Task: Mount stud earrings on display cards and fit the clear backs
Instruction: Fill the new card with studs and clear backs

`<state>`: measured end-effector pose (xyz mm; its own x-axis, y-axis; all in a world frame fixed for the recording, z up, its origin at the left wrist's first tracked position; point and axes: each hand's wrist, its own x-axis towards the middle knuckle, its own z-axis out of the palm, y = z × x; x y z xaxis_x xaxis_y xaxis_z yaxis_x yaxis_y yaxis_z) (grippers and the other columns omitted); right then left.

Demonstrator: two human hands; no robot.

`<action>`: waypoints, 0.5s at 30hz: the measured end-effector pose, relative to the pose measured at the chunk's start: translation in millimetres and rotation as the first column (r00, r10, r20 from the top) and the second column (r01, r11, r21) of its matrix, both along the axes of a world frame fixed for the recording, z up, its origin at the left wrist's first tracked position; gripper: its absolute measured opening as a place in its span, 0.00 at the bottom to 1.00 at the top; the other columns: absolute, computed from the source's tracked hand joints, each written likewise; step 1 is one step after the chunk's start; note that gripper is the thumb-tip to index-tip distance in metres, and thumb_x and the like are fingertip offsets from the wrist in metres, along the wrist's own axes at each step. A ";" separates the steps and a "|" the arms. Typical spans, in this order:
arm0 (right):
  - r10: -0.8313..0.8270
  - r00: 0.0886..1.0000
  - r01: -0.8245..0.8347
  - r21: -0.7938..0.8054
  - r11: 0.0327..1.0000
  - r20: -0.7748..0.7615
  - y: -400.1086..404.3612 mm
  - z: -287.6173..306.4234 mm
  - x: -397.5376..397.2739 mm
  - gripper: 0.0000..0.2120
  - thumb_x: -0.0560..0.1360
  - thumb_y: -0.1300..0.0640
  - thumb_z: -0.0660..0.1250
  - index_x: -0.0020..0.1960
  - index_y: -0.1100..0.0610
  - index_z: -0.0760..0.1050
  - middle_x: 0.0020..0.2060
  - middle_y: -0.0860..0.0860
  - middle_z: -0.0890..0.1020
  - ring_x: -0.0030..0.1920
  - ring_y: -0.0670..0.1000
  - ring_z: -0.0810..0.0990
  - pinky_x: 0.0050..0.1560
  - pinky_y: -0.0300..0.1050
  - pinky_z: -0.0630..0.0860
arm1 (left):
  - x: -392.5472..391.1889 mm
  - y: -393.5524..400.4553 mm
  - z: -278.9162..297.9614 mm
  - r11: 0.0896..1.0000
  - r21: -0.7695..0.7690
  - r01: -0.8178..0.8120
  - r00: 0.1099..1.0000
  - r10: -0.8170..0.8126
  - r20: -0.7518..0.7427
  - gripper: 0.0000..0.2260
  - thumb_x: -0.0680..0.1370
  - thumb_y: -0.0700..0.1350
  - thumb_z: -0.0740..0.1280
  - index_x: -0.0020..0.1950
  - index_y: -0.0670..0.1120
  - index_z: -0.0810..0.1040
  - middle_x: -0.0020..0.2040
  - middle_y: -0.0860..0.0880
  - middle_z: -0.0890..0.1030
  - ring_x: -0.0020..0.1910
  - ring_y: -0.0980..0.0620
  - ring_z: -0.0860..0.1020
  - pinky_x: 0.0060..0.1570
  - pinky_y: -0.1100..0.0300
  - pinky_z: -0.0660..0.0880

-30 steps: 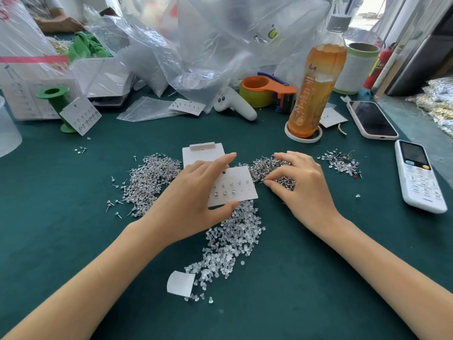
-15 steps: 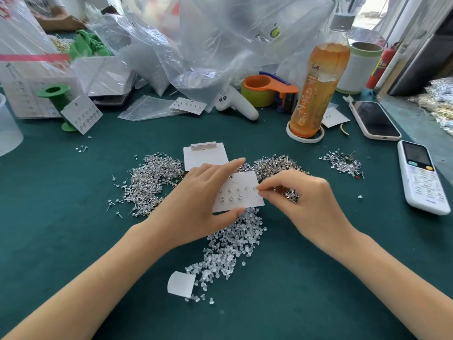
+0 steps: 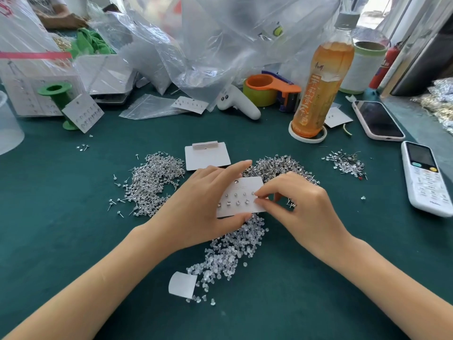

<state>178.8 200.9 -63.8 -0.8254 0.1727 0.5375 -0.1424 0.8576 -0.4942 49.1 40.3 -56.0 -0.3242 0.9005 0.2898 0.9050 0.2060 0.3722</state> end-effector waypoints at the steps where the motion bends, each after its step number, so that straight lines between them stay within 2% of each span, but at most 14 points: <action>1: 0.002 1.000 -0.002 0.005 1.000 -0.005 0.0 -0.6 -0.2 0.05 0.69 0.67 0.75 0.43 0.62 0.81 0.37 0.52 0.81 0.38 0.48 0.75 0.43 0.41 0.73 | 0.3 -0.1 0.1 1.000 0.002 0.001 1.000 -0.001 0.001 0.35 0.71 0.60 0.66 0.75 0.51 0.60 0.61 0.54 0.77 0.59 0.56 0.69 0.59 0.67 0.62; 5: 0.008 0.999 -0.007 0.028 1.000 -0.034 1.0 -2.6 -0.1 0.05 0.69 0.69 0.74 0.44 0.63 0.81 0.39 0.54 0.82 0.39 0.52 0.78 0.44 0.47 0.75 | 0.8 -0.1 -0.2 1.000 0.008 0.005 1.000 -0.005 0.014 0.34 0.71 0.60 0.65 0.74 0.52 0.59 0.61 0.54 0.76 0.59 0.56 0.69 0.59 0.66 0.62; 15: 0.034 0.996 -0.027 0.086 0.996 -0.084 0.8 -4.4 -0.1 0.05 0.71 0.63 0.71 0.46 0.63 0.83 0.40 0.54 0.82 0.43 0.53 0.79 0.47 0.46 0.76 | 2.4 -0.2 0.1 0.999 0.041 -0.002 0.998 -0.001 0.066 0.34 0.71 0.59 0.67 0.74 0.52 0.60 0.61 0.54 0.77 0.59 0.55 0.71 0.60 0.64 0.65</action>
<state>178.7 201.6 -68.1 -0.7801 0.0987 0.6178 -0.2078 0.8905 -0.4047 51.5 40.1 -55.9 -0.3444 0.8880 0.3047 0.8780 0.1898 0.4393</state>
